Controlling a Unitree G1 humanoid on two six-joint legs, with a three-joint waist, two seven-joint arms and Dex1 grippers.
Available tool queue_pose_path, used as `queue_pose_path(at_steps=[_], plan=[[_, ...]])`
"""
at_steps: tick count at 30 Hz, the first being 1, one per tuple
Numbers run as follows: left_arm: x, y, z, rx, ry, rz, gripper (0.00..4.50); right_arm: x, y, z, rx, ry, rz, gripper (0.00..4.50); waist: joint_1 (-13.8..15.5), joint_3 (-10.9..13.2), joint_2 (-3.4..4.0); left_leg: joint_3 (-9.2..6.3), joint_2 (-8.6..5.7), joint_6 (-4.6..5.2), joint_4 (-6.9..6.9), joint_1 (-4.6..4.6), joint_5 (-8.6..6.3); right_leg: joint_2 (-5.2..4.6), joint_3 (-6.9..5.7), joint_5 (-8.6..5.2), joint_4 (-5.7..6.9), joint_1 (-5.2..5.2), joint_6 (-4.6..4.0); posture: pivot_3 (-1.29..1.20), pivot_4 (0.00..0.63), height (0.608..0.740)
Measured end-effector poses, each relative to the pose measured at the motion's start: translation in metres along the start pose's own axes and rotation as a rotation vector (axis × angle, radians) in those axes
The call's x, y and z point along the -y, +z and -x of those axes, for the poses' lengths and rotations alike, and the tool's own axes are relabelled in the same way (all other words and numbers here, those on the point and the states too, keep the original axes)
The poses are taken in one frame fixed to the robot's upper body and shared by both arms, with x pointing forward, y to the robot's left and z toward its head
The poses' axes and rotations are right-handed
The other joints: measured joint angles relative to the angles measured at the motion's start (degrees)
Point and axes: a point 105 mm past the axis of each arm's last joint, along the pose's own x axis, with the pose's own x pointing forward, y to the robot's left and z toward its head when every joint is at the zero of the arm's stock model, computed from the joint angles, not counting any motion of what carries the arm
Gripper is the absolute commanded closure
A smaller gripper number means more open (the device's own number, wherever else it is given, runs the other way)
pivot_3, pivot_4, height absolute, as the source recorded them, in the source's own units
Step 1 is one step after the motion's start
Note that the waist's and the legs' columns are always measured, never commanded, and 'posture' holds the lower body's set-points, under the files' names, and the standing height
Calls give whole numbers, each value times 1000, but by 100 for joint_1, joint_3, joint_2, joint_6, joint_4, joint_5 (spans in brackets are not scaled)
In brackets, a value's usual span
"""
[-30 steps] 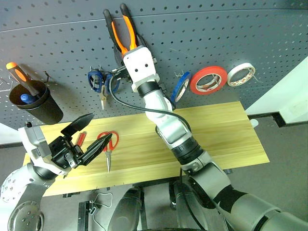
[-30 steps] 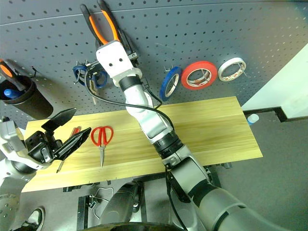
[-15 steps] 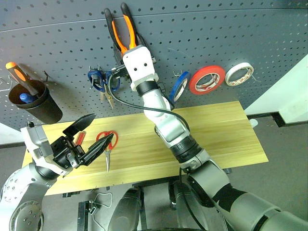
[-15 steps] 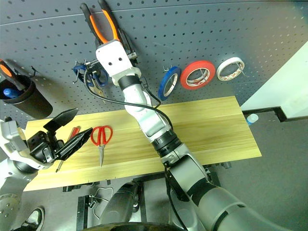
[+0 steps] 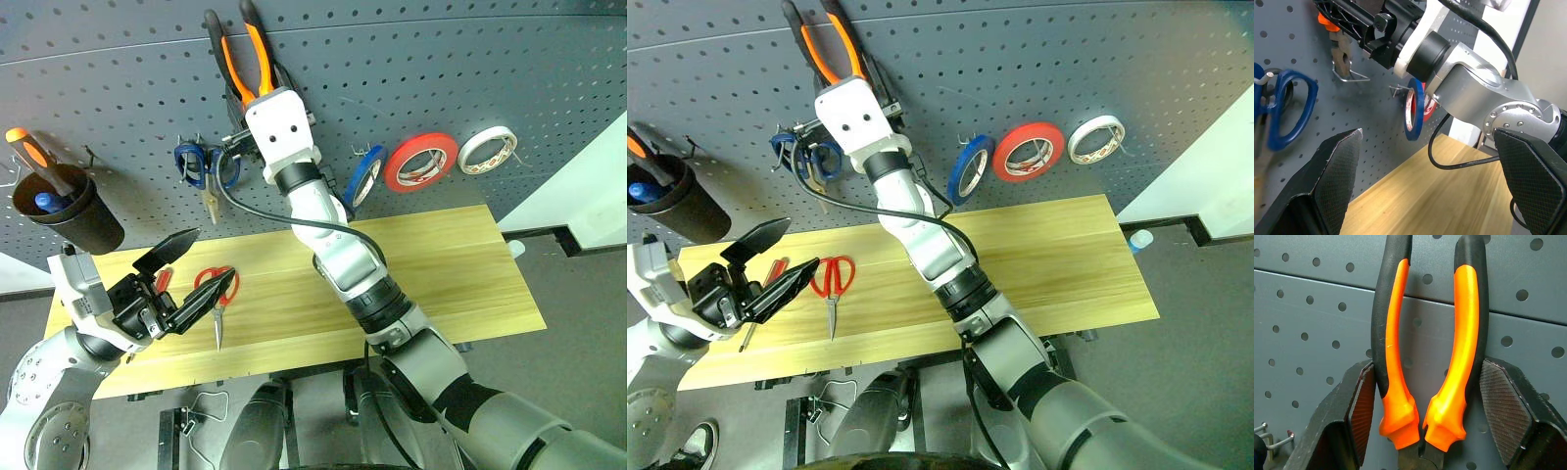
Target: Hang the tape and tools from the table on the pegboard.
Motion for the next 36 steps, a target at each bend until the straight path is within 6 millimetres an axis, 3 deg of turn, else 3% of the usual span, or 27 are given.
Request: queue_pose_path(at_steps=[11, 16, 36], plan=[[0, 0, 0, -1, -1, 1, 37, -1, 1, 1, -17, 12, -30, 1667, 1, 4, 2, 3, 34, -6, -13, -2, 3, 34, -1, 16, -33, 2, -24, 129, 316, 727], [0, -1, 0, -1, -1, 1, 37, -3, 4, 1, -9, 21, -42, 62, 3, 6, 3, 3, 35, -6, -15, -2, 3, 34, -1, 16, -35, 2, -25, 129, 314, 727], [-4, -3, 0, -14, 11, -4, 37, -3, 7, 1, -16, 21, -61, 22, 4, 7, 4, 2, 36, -7, -18, -1, 3, 35, -1, 17, -43, 4, -25, 127, 315, 727]])
